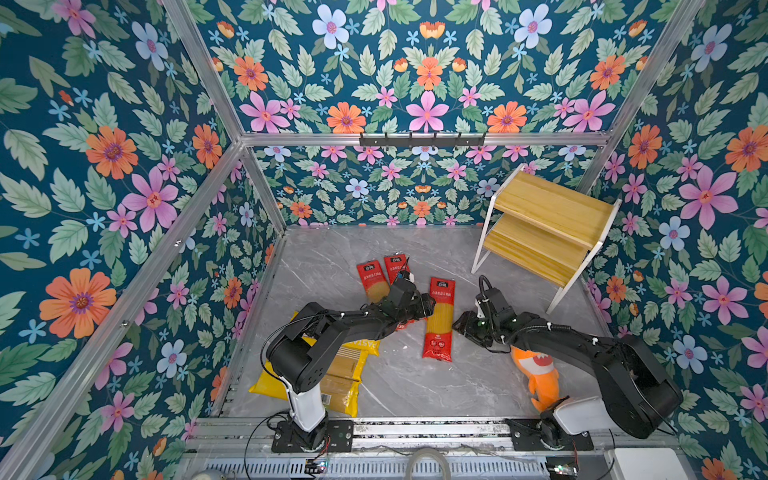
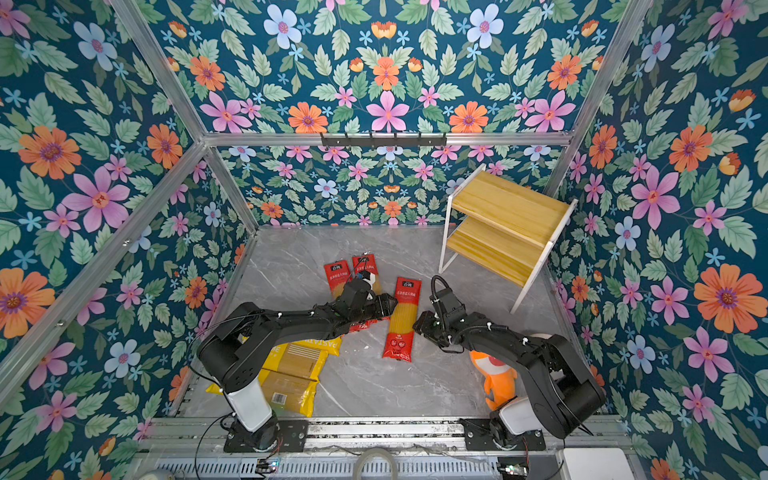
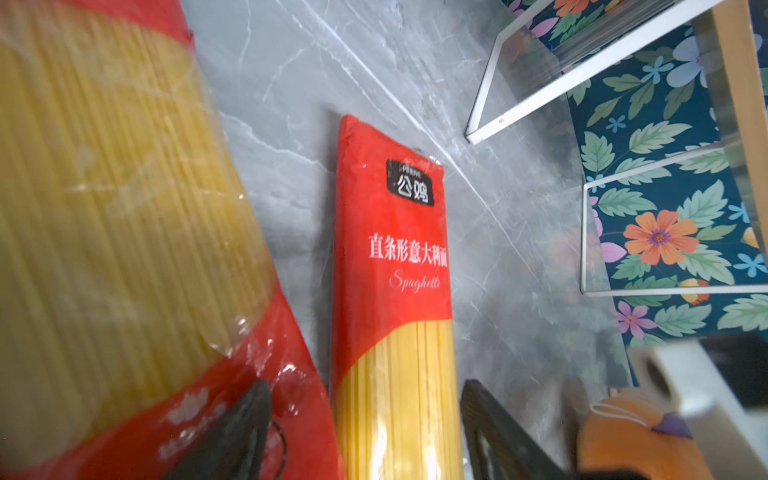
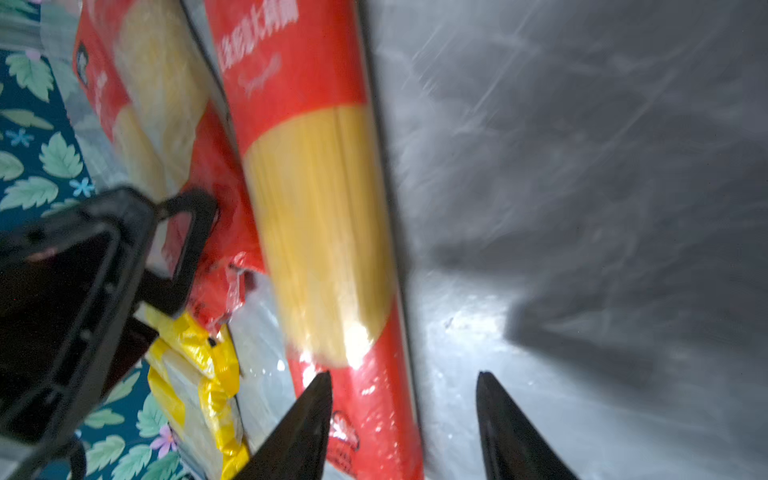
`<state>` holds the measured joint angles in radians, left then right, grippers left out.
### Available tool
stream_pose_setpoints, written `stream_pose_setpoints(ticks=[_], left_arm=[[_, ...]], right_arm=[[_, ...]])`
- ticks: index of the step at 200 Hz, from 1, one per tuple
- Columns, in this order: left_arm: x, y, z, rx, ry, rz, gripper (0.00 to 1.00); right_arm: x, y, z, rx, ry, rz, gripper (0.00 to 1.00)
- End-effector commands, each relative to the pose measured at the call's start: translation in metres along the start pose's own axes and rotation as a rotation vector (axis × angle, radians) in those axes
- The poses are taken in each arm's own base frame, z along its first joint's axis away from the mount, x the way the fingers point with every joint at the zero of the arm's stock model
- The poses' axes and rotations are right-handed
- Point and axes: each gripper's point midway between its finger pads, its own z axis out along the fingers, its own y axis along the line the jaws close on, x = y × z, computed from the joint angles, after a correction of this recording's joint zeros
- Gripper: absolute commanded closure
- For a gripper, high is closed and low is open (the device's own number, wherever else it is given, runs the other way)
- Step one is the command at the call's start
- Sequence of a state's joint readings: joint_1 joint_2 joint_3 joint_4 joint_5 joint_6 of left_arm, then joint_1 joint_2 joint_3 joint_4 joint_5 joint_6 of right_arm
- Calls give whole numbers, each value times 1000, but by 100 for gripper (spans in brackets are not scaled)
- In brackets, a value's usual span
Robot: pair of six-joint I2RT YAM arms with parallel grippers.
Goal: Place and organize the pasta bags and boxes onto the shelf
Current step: 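Reach both grippers to the nearest red spaghetti bag and grasp it, then lift the spaghetti bag upright with both grippers toward the shelf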
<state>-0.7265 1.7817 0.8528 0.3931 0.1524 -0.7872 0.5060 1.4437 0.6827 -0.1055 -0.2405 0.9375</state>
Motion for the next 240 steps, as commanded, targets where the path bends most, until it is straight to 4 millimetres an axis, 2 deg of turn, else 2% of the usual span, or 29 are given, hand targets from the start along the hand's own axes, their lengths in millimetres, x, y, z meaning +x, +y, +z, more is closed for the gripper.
stream_pose_setpoints(ticks=[1, 29, 55, 61, 94, 130, 160, 164, 184, 209, 240], left_arm=[[11, 6, -4, 1, 23, -35, 25], [21, 21, -7, -41, 35, -56, 27], [25, 21, -5, -16, 37, -82, 29], [26, 21, -5, -17, 39, -82, 30], [25, 19, -4, -11, 44, -77, 33], [14, 12, -15, -5, 8, -74, 35], [-5, -1, -38, -1, -41, -7, 34], [-8, -3, -41, 0, -49, 2, 34], [-18, -11, -55, 26, -81, 24, 33], [-34, -27, -75, 111, -124, 19, 32], [-45, -42, -101, 229, -189, -10, 31]], right_arm=[[-17, 6, 4, 0, -41, -25, 44], [-28, 14, 23, -21, -58, -34, 47], [-35, 31, 37, -83, -51, -35, 51], [-31, 24, 48, -62, -30, -23, 53], [-29, 39, 60, -117, -24, -27, 62], [-35, 55, 59, -179, -45, -21, 81], [-28, 67, 40, -183, -54, -93, 90], [-29, 75, 28, -203, -72, -110, 91], [-20, 85, 8, -209, -94, -169, 93], [-9, 88, -11, -223, -107, -203, 96], [-9, 90, -44, -251, -166, -222, 99]])
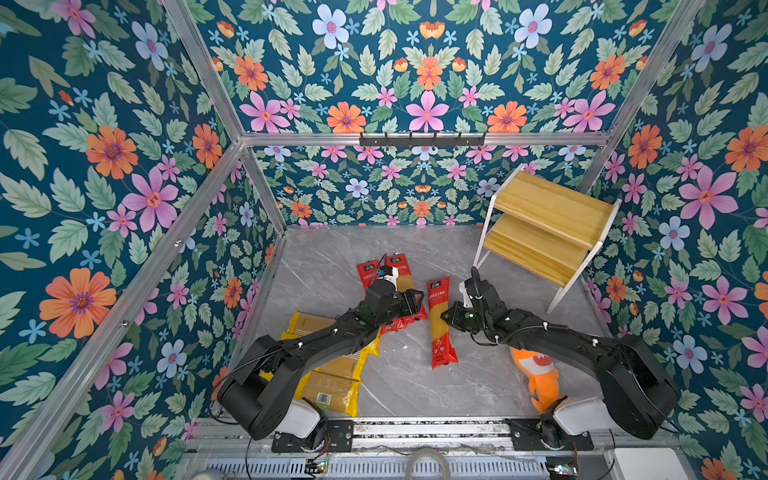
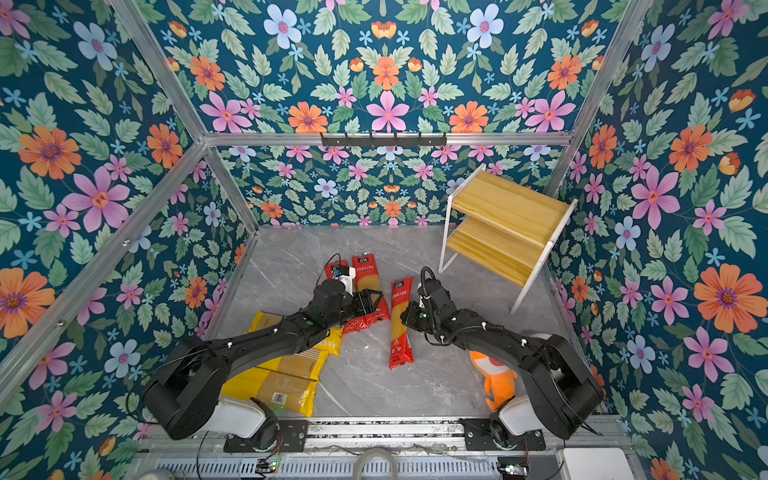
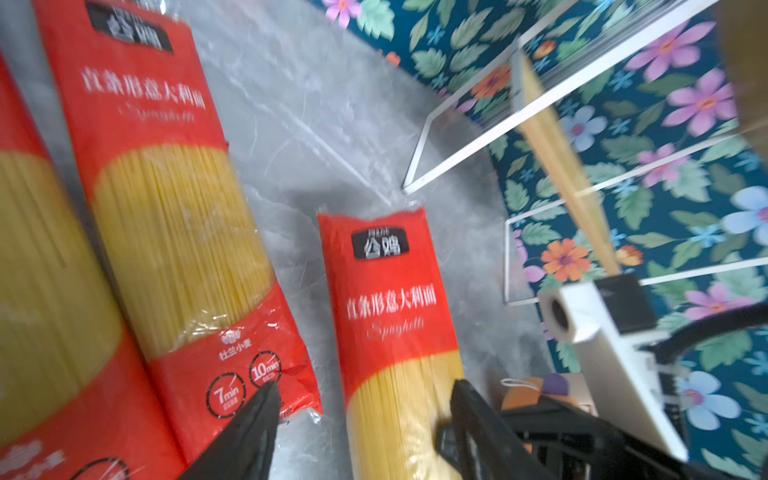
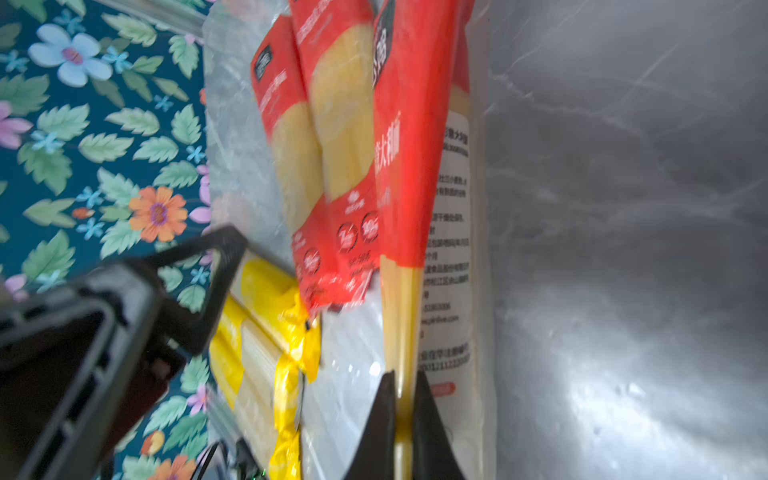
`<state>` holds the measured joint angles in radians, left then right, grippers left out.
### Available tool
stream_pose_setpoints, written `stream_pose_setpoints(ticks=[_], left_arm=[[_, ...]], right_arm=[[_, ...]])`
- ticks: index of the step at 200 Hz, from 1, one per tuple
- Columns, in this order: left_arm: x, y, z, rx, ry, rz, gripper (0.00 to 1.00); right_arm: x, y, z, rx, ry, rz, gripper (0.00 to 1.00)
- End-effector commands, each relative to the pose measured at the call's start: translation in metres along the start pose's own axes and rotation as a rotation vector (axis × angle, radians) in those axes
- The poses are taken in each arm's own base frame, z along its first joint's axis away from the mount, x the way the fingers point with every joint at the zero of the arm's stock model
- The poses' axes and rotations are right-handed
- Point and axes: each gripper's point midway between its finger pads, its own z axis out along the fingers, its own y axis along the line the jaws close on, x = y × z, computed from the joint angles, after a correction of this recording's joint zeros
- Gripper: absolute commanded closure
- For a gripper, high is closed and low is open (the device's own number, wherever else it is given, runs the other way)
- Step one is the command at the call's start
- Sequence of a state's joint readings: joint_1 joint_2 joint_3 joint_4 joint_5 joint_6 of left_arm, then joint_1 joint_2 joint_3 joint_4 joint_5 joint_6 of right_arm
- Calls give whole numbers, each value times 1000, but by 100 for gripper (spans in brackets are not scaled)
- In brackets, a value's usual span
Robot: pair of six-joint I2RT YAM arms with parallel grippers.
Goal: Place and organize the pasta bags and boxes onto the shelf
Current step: 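Lift the spaghetti bag upright with both grippers toward the shelf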
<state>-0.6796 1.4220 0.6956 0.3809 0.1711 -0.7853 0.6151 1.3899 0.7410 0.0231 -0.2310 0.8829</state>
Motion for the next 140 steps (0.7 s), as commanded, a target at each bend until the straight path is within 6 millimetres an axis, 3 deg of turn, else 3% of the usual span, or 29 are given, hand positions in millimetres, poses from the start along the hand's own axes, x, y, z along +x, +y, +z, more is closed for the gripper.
stream_pose_setpoints(ticks=[1, 45, 74, 102, 140], left_arm=[[-9, -18, -13, 111, -38, -15, 31], [-2, -36, -21, 288, -37, -125, 25], [2, -49, -29, 394, -47, -165, 14], [0, -78, -38, 507, -56, -134, 8], [-5, -108, -44, 620, -71, -99, 4]], right_arm=[[-15, 13, -21, -33, -92, -43, 100], [-23, 30, -52, -103, -173, -85, 100], [-39, 60, -77, -211, -263, -124, 100], [-55, 85, -102, -291, -360, -186, 100], [-77, 123, -132, -396, -481, -257, 100]])
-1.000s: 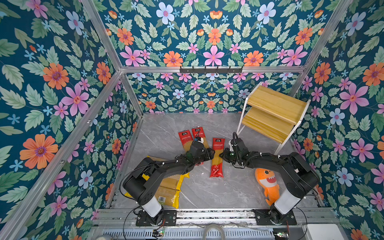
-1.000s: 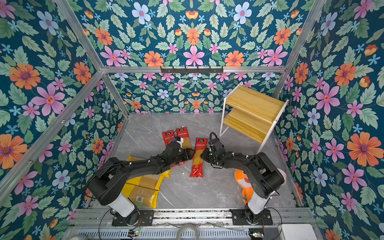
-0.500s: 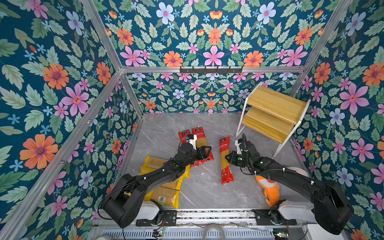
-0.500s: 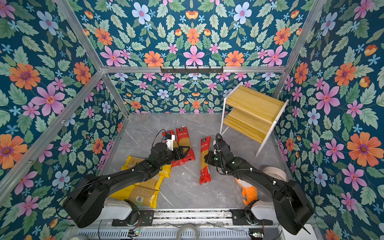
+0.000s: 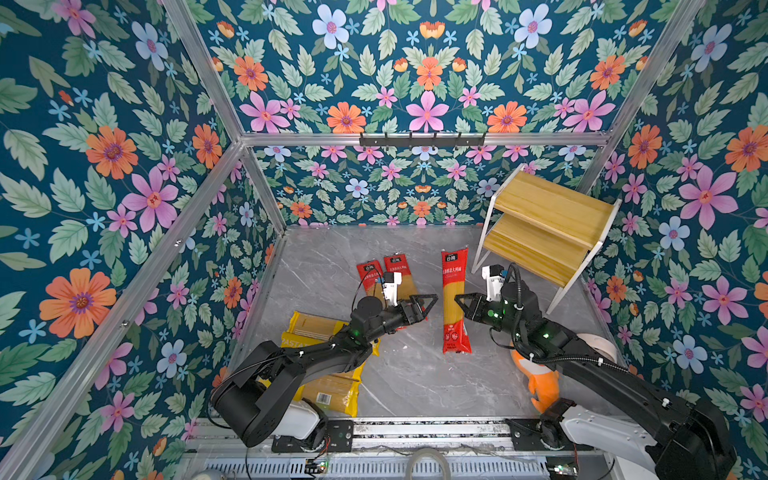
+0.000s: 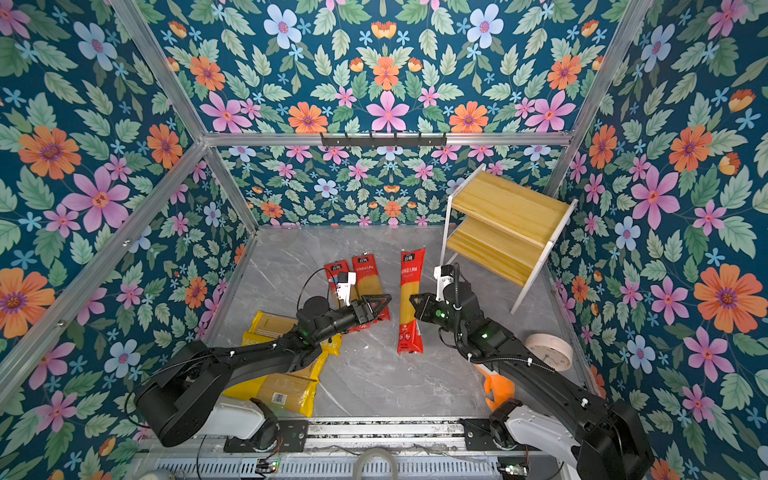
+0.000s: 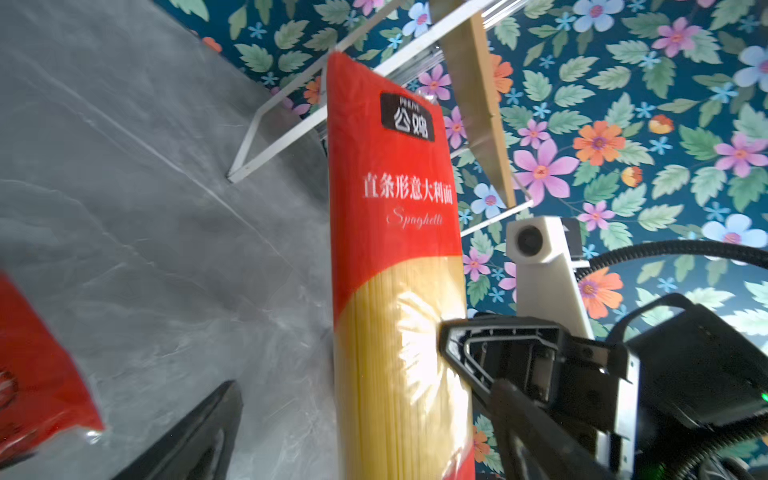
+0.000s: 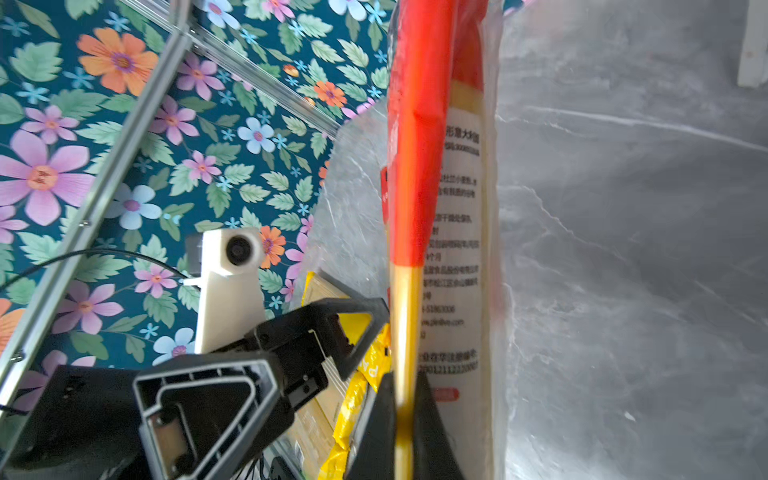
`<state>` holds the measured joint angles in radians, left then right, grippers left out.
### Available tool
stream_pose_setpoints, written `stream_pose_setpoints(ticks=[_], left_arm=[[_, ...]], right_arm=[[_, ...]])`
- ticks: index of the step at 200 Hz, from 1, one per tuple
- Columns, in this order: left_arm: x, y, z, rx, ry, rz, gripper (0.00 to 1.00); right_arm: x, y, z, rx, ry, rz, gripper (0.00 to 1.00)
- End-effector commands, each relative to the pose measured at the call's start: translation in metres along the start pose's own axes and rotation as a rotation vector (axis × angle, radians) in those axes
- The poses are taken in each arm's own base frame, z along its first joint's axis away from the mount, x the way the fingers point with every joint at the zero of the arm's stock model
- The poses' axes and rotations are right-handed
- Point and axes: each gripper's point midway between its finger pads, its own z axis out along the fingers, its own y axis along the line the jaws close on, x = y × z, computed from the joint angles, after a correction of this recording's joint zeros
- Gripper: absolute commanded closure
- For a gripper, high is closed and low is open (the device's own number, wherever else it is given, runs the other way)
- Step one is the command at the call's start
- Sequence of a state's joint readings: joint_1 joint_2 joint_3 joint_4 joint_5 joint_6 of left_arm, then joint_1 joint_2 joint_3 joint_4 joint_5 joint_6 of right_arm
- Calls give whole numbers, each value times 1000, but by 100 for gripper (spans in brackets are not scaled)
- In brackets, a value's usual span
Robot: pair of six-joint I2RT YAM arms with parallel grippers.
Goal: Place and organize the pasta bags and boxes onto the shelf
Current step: 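Lift the spaghetti bag upright with both grippers toward the shelf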
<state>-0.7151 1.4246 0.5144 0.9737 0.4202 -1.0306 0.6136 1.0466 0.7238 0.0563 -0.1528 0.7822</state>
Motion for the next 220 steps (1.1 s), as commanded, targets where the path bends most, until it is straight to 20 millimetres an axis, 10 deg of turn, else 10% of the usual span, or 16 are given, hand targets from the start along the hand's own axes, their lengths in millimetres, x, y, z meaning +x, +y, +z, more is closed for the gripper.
stream_pose_setpoints(ticks=[1, 151, 220], left_arm=[[-10, -36, 4, 139, -27, 44, 4], [-33, -112, 46, 426, 41, 85, 14], [-47, -113, 62, 455, 84, 67, 50]], right_arm=[[-53, 54, -13, -177, -200, -88, 100], [-135, 121, -55, -375, -338, -41, 100], [-144, 95, -52, -315, -351, 9, 100]])
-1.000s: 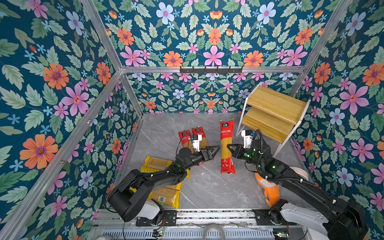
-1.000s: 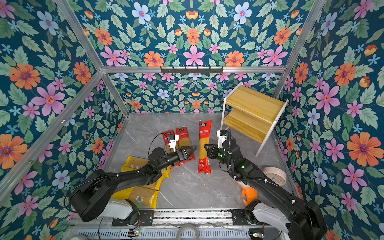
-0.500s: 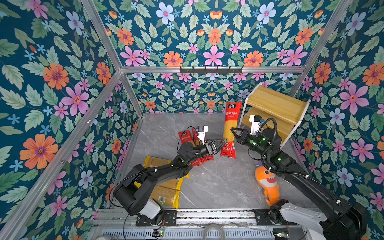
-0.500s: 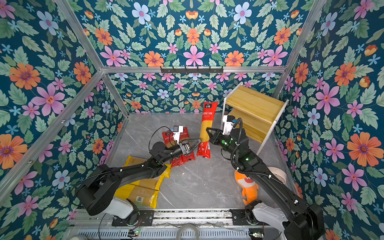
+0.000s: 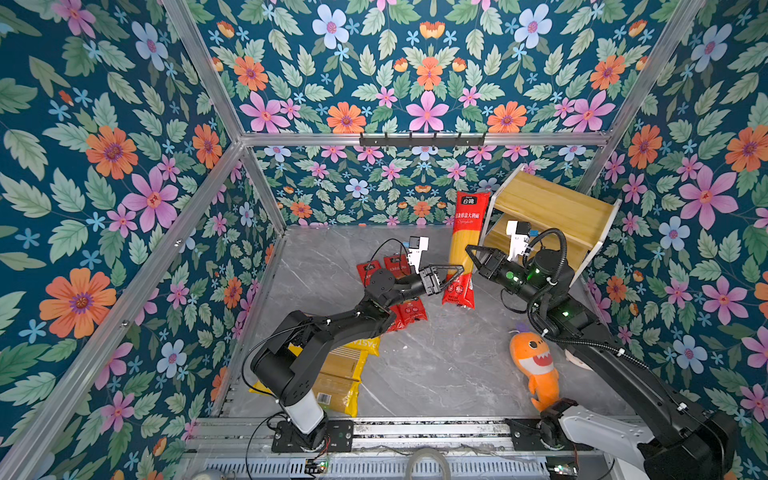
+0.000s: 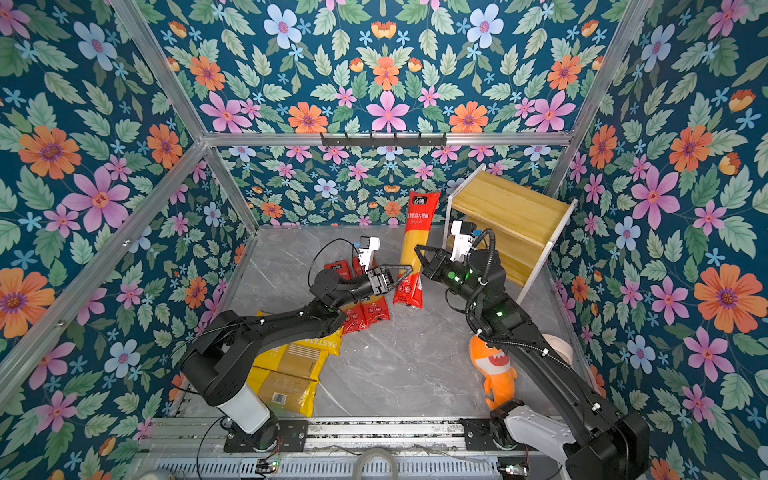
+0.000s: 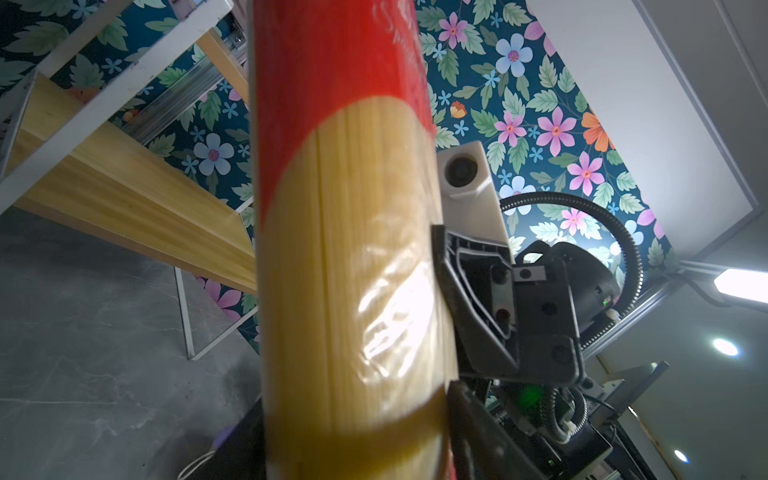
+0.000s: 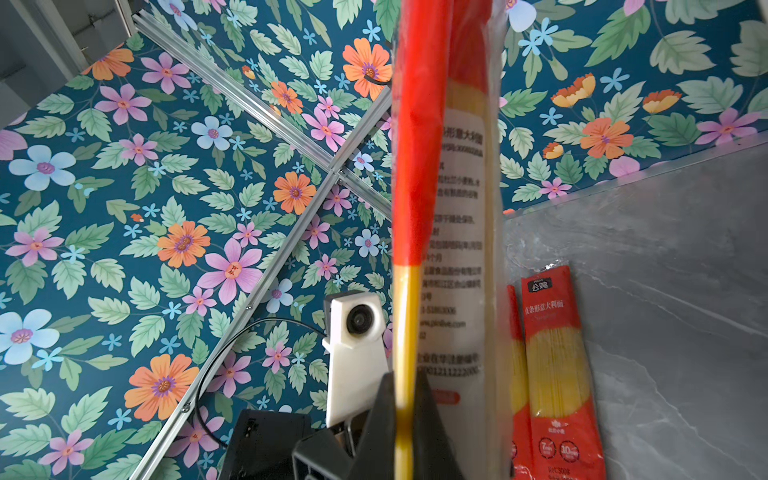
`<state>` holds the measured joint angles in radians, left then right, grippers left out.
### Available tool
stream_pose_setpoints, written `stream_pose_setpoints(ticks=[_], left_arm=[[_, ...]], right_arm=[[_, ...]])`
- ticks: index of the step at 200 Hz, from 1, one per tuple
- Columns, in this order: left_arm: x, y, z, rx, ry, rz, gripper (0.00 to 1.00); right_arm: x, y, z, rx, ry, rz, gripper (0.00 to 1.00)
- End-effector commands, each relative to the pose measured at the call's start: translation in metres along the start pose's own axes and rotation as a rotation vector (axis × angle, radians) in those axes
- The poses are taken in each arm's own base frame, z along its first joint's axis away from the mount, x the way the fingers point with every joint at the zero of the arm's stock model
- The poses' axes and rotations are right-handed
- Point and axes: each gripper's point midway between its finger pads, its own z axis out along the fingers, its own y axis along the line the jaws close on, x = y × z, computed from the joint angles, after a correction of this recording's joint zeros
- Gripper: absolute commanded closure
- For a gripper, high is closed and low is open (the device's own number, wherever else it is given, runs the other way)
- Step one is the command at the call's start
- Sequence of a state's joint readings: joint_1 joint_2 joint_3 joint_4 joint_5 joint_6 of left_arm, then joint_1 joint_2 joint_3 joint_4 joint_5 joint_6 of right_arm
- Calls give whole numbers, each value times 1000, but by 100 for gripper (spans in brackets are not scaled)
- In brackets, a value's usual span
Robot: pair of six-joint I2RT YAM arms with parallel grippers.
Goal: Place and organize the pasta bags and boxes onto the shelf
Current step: 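Lift the spaghetti bag upright with both grippers toward the shelf, then carry the bag to the shelf and lay it on the upper tier with both grippers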
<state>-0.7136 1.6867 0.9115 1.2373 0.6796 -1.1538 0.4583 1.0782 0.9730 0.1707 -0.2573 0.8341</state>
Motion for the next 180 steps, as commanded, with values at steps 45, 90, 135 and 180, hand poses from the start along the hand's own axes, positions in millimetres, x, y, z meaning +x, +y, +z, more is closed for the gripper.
stream_pose_setpoints(ticks=[45, 90, 135, 180], left_arm=[[-15, -7, 19, 28, 55, 6, 71], [-27, -5, 27, 15, 59, 9, 83], [-46, -3, 38, 17, 34, -14, 91], [-64, -15, 52, 65, -4, -26, 94]], right_arm=[[-24, -1, -2, 3, -73, 0, 96], [-15, -26, -5, 69, -2, 38, 72], [16, -52, -23, 179, 107, 24, 44], [44, -64, -28, 149, 167, 91, 35]])
